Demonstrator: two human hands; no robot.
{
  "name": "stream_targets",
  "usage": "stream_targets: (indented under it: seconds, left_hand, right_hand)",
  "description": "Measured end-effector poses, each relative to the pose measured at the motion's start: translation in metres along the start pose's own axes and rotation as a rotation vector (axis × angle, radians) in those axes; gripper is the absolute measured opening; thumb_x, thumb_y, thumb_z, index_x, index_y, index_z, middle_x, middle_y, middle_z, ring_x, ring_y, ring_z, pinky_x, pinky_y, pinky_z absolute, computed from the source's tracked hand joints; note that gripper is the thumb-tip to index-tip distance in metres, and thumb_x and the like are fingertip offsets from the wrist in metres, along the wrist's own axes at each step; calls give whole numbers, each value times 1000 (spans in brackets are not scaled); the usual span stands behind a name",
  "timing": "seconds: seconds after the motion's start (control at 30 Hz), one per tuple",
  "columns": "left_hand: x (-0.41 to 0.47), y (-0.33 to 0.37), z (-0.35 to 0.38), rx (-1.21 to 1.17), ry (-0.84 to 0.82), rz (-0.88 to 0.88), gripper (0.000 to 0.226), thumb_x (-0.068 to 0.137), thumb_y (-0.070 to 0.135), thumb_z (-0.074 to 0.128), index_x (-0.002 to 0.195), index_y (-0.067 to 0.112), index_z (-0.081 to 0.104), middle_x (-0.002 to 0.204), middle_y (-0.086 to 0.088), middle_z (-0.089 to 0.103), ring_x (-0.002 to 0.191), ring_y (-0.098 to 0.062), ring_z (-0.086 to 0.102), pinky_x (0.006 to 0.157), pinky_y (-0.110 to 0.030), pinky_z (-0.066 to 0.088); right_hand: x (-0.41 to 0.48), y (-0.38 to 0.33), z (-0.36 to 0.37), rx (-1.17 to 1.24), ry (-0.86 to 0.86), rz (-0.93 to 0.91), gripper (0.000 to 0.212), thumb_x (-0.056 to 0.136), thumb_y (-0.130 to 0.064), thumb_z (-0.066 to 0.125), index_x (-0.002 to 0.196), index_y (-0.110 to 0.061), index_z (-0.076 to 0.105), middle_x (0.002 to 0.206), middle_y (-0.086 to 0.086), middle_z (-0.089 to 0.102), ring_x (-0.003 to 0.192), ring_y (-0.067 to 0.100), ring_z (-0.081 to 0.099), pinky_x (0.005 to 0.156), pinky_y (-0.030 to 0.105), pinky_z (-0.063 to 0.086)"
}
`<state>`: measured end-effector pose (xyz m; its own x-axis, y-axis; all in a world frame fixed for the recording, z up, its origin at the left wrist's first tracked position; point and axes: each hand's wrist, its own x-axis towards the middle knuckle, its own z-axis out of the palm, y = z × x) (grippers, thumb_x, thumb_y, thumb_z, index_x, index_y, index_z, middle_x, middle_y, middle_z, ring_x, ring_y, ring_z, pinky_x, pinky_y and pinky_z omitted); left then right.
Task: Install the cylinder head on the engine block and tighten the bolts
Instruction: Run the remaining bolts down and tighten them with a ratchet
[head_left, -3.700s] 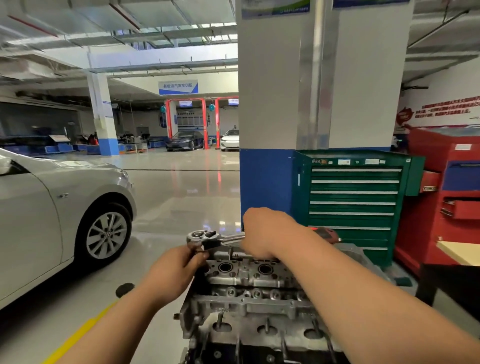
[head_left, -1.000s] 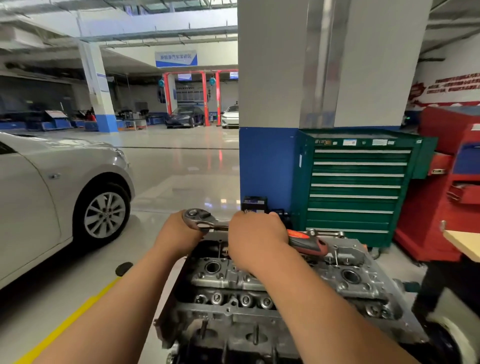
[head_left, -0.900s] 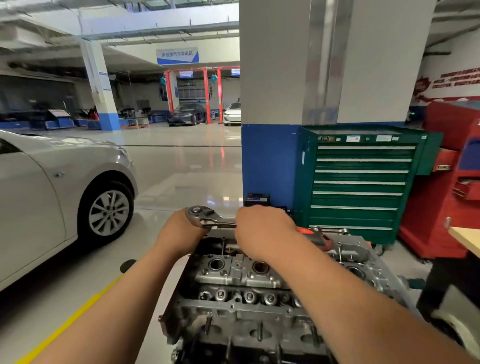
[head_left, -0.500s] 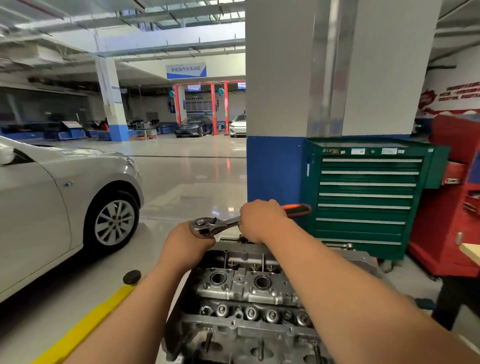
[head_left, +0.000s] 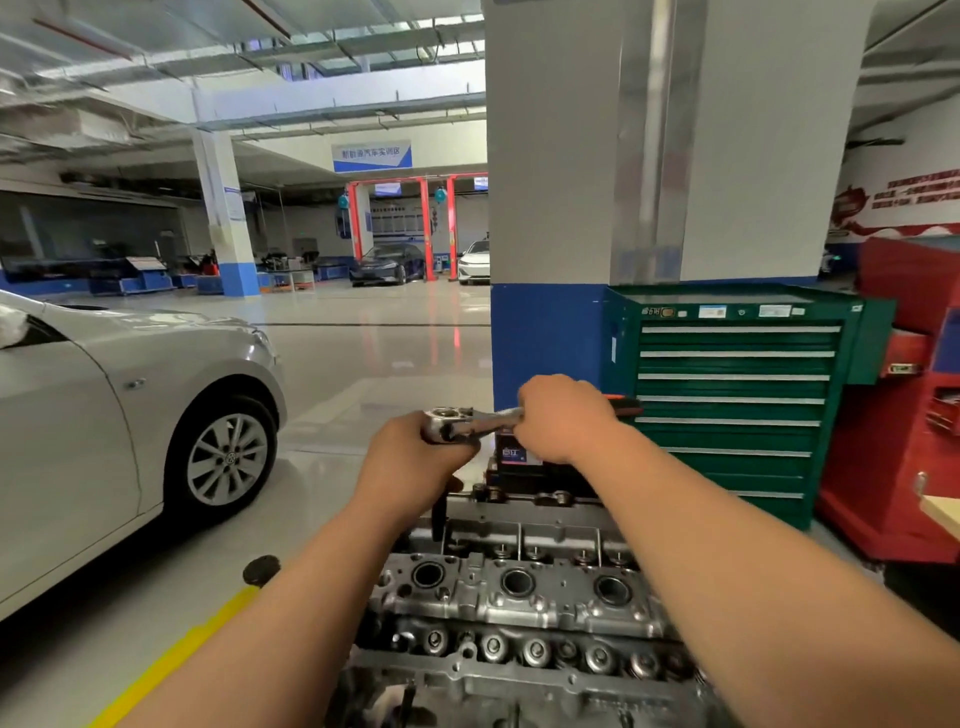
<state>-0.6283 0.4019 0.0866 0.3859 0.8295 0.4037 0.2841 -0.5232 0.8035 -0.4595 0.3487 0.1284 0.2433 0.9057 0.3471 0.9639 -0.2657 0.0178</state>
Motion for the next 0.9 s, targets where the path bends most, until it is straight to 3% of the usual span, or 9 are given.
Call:
stream_targets:
  seconds: [0.07, 0.17, 0.23, 0.3, 0.37, 0.5, 0.57, 0.67, 0.9]
  left_hand:
    - [-4, -1, 13, 7, -85, 28, 13, 75, 23, 78, 71, 30, 68, 64, 12, 70, 60, -3, 67, 59, -20, 52]
    - [-11, -14, 34, -18, -197, 18, 14, 77, 23, 79, 78, 33, 70, 73, 11, 73, 71, -8, 70, 67, -27, 53]
    - [-12, -25, 40, -11, -215, -3, 12, 75, 25, 80, 82, 31, 70, 76, 14, 74, 74, -4, 69, 72, -28, 51]
    - [-13, -34, 41, 27, -221, -25, 15, 73, 29, 80, 85, 31, 71, 81, 14, 74, 81, -4, 68, 80, -30, 52]
    - [-15, -34, 40, 43, -206, -19, 16, 73, 25, 79, 87, 29, 72, 82, 14, 74, 82, -3, 69, 82, -29, 54]
    - [-9, -23, 35, 4, -138, -10, 18, 74, 11, 74, 82, 26, 71, 70, 13, 73, 67, 1, 67, 61, -13, 49]
    - [-7, -20, 31, -1, -123, -15, 21, 73, 7, 72, 85, 24, 71, 68, 8, 72, 64, -4, 67, 58, -15, 50]
    - [-14, -22, 32, -24, -130, -1, 23, 75, 10, 72, 89, 27, 72, 74, 9, 74, 71, -4, 68, 65, -20, 52]
    - [-15, -25, 37, -60, -184, 43, 25, 74, 10, 73, 86, 32, 68, 74, 16, 72, 67, 3, 65, 58, -10, 45]
  right_hand:
    - [-16, 13, -1, -116, -6, 19, 13, 87, -29, 50, 77, -20, 50, 68, -3, 45, 64, 21, 46, 68, 34, 33]
    - [-35, 23, 7, -234, -1, 42, 19, 88, -29, 50, 72, -22, 42, 67, -4, 45, 63, 23, 42, 69, 35, 28]
    - [-42, 23, 13, -231, -20, 31, 8, 89, -27, 50, 82, -22, 51, 83, -1, 60, 73, 26, 53, 71, 35, 29]
    - [-49, 20, 21, -226, -68, 15, 14, 90, -27, 51, 98, -18, 59, 102, 4, 65, 90, 28, 61, 73, 37, 33]
    - [-52, 19, 24, -213, -88, 17, 17, 91, -28, 51, 101, -17, 59, 105, 5, 64, 92, 28, 60, 72, 35, 35]
    - [-49, 19, 9, -216, -56, 31, 16, 90, -31, 52, 81, -18, 48, 75, 0, 49, 69, 27, 48, 63, 32, 36]
    - [-48, 18, 3, -216, -40, 30, 19, 89, -32, 53, 76, -18, 47, 67, -3, 41, 66, 26, 48, 59, 32, 37]
    - [-53, 16, 5, -203, -70, 20, 22, 89, -33, 52, 74, -18, 46, 65, -4, 38, 66, 25, 48, 59, 32, 38]
    - [-59, 22, -1, -205, -100, 60, 31, 88, -31, 52, 63, -22, 37, 64, -4, 40, 60, 22, 44, 56, 30, 35]
